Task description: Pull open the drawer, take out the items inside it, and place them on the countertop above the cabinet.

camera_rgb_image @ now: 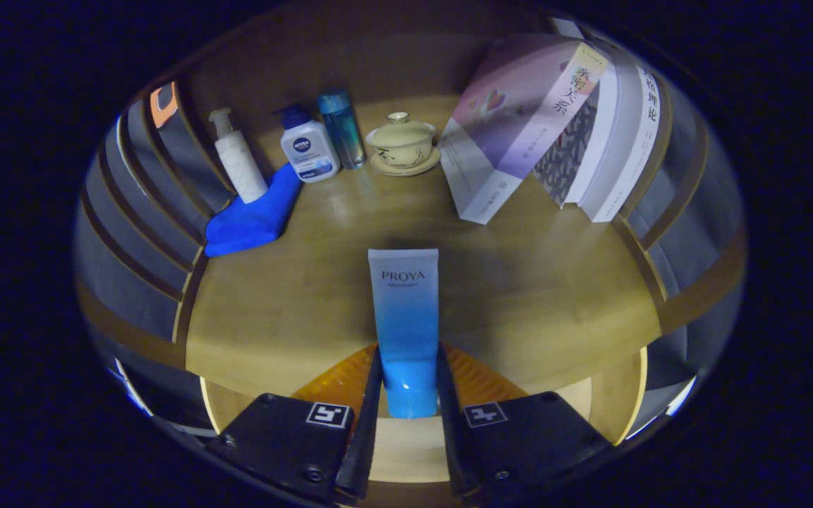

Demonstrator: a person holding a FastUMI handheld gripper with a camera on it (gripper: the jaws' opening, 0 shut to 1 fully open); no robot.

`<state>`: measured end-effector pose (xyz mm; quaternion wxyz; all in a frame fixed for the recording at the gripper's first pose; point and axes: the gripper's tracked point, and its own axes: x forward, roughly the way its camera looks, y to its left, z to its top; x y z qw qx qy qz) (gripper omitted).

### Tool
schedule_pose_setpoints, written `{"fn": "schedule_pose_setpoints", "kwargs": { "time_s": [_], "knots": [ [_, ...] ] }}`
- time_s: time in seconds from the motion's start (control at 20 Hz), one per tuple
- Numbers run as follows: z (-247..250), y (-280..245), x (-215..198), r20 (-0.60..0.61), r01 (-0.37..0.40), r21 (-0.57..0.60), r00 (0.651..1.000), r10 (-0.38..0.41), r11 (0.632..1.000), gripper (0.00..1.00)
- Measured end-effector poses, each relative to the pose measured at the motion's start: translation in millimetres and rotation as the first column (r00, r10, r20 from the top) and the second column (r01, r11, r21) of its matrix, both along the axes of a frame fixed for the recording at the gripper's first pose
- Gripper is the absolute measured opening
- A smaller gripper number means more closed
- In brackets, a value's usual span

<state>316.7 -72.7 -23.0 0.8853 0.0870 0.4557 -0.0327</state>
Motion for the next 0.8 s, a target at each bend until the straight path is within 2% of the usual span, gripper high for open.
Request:
{"fn": "schedule_pose_setpoints", "kwargs": {
  "time_s": [0.35, 0.5, 0.75, 0.8],
  "knots": [
    [-3.9, -0.8, 1.4, 0.109, -0.026, -0.082, 0.993, 0.034, 0.996, 0.50],
    [1.5, 1.9, 0.4, 0.164, -0.014, -0.071, 0.986, 0.025, 0.997, 0.52],
    [35.9, 4.6, -10.1, 0.320, -0.028, -0.087, 0.946, 0.054, 0.996, 0.64],
    [45.5, 8.2, -15.2, 0.358, -0.042, -0.083, 0.931, 0.069, 0.996, 0.63]
  ]
}}
